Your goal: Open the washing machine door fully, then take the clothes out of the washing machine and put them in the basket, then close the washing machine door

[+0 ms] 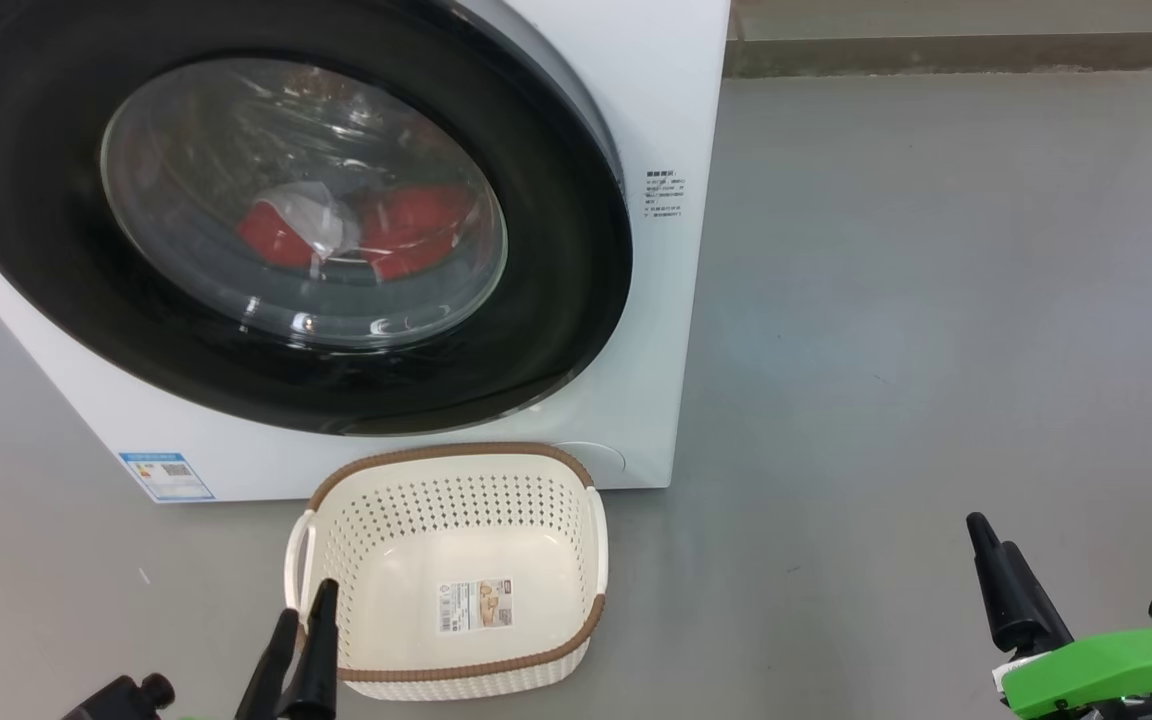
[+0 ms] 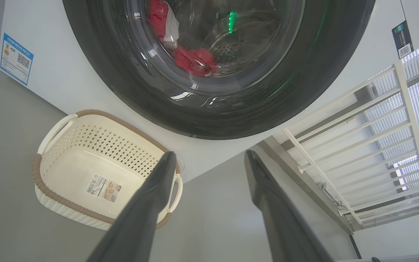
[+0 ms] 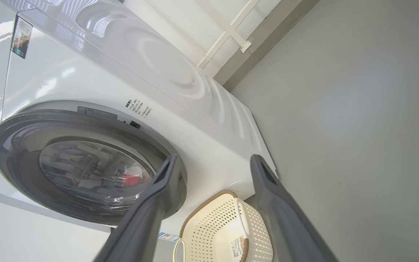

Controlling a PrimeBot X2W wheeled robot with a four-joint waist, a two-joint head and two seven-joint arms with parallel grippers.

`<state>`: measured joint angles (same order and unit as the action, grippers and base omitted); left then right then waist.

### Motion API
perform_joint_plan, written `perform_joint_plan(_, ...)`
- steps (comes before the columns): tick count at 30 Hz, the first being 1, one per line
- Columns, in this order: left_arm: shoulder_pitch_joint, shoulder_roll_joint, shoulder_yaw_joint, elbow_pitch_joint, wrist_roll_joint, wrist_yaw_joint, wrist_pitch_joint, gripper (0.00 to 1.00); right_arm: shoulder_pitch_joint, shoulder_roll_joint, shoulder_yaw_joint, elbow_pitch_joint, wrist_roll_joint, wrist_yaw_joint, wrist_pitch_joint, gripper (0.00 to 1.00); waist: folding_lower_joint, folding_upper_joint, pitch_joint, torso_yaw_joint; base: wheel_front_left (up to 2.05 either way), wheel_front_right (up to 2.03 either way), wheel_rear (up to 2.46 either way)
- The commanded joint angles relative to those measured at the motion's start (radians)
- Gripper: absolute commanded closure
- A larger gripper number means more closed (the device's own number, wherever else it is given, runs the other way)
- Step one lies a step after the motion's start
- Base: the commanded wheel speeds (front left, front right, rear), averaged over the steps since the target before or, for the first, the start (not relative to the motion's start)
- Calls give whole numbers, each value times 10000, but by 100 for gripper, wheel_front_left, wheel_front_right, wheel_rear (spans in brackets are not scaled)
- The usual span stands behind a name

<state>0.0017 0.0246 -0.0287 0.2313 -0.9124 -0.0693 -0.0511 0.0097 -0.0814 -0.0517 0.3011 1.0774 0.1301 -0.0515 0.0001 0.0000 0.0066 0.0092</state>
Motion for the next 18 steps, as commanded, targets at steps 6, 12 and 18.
perform_joint_plan(6,-126,168,28,-431,999,196,-266,0,-63,-263,171,-341,-836,4,-262,0,-1,0,11,-3,0,0,0)
perform_joint_plan(12,-104,176,-74,-553,1766,316,-442,0,-7,-329,221,-403,-1457,4,-438,0,-1,0,20,3,0,0,0)
perform_joint_plan(18,-92,185,-163,-666,2465,401,-619,0,41,-400,262,-471,-2053,4,-615,0,-1,0,49,19,0,0,0)
